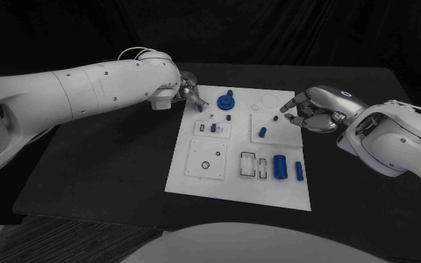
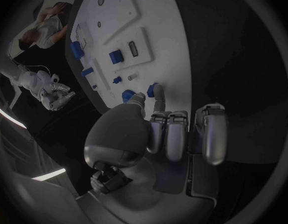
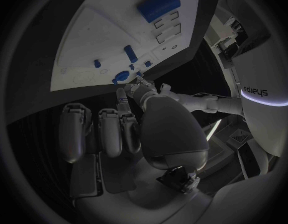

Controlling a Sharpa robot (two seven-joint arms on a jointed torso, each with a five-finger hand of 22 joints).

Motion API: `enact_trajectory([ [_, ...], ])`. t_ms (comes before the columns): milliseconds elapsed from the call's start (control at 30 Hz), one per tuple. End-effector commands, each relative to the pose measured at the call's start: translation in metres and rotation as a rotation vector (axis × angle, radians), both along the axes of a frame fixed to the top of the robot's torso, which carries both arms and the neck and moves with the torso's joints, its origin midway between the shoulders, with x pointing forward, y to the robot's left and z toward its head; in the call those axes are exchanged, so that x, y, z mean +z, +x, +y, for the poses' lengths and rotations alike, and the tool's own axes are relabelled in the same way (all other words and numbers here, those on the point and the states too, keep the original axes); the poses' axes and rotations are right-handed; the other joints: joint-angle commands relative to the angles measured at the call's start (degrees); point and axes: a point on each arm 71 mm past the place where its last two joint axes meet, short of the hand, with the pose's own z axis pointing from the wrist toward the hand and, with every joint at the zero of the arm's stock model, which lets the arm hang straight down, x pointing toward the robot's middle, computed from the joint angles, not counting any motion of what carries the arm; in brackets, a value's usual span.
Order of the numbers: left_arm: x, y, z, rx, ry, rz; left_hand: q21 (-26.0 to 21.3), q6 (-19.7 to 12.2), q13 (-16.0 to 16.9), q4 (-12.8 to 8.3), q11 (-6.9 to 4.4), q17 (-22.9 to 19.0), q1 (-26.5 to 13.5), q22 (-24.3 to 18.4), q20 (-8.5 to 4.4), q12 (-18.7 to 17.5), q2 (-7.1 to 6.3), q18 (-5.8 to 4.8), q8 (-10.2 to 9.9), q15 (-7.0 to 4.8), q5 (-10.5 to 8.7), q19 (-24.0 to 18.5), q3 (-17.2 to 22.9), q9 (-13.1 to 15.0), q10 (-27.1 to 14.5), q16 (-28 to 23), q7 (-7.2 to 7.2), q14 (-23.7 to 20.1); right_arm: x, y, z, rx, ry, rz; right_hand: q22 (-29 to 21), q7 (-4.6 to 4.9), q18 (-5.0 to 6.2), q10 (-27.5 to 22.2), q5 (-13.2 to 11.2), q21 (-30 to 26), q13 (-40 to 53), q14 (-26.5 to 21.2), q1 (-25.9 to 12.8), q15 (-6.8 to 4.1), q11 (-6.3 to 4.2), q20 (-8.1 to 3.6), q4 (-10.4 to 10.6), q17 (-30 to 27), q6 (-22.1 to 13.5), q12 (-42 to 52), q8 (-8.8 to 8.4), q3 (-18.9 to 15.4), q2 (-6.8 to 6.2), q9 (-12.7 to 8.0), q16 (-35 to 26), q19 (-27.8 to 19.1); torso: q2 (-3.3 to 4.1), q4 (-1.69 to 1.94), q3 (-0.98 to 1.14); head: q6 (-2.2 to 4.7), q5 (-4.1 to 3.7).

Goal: Assemble the parts on the task board

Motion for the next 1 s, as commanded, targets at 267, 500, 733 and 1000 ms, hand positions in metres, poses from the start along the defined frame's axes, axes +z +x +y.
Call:
enact_trajectory([
  [267, -0.0022, -0.0017, -0.0014, -0.015, 0.003, 0.022, -0.28, 0.85, 15.09, -0.54, 0.12, 15.08, 1.74, 12.3, 0.37, 0.2, -0.28, -0.02, -0.58, 0.09, -0.98, 2.18, 1.66, -0.26, 6.18, 0.37, -0.12, 5.95, 0.0001, -0.0001, 0.0001, -0.011, 0.0, -0.002, 12.31, 0.11, 0.72, 5.99, 0.27, -0.11, 15.08, 4.13, 0.06, 0.27, 0.48, 0.38, 0.26, 5.41, 0.47, -0.15, -0.11, 0.18, 0.45, 0.07, -0.1, 2.5, -0.02, -0.12, -0.04, -0.01, 0.12],
  [500, -0.0027, -0.0019, -0.001, -0.014, 0.005, 0.025, -0.41, 0.81, 15.09, -1.67, 0.0, 15.08, 3.45, 12.26, 0.25, 0.2, -1.04, 0.01, -0.95, -0.02, 0.86, 2.12, 3.9, -0.43, 6.18, 0.37, -0.26, 5.95, 0.0, -0.0001, 0.0002, -0.01, 0.0, -0.002, 12.31, 0.11, 0.72, 5.99, 0.27, -0.11, 15.08, 4.13, 0.06, 0.27, 0.48, 0.38, 0.26, 5.41, 0.47, -0.15, -0.11, 0.18, 0.45, 0.07, -0.1, 2.5, -0.02, 0.01, 0.03, -0.01, 0.01],
  [733, -0.0024, -0.0019, -0.0023, -0.017, -0.003, 0.017, -0.4, 0.8, 15.09, -2.8, -0.11, 15.08, 4.65, 12.27, 0.13, 0.2, -2.65, 0.0, -1.38, -0.13, 3.39, 2.13, 8.9, -0.58, 6.18, 0.37, -0.32, 5.95, 0.0, 0.0002, 0.0004, -0.01, 0.001, -0.003, 12.31, 0.11, 0.72, 5.99, 0.27, -0.11, 15.08, 4.13, 0.06, 0.27, 0.48, 0.38, 0.26, 5.41, 0.47, -0.15, -0.11, 0.18, 0.45, 0.07, -0.1, 2.5, 0.01, -0.01, 0.04, -0.01, 0.04],
  [1000, -0.0021, -0.0021, -0.0025, -0.02, -0.01, 0.012, -0.51, 0.86, 15.09, -4.13, -0.07, 15.08, 2.77, 12.24, 0.09, 0.2, -6.56, 0.02, -1.18, -0.09, 5.15, 2.08, 19.94, 0.18, 6.18, 0.37, -0.27, 5.95, -0.0001, 0.0002, 0.0006, -0.01, 0.0, -0.001, 12.27, 0.19, 0.75, 5.99, 0.3, -0.22, 15.08, 4.09, 0.09, 0.37, 0.57, 0.47, 0.27, 5.24, 0.5, -0.15, -0.27, 0.13, 0.38, 0.08, -0.18, 2.45, 0.04, 0.0, 0.03, -0.01, 0.27],
])
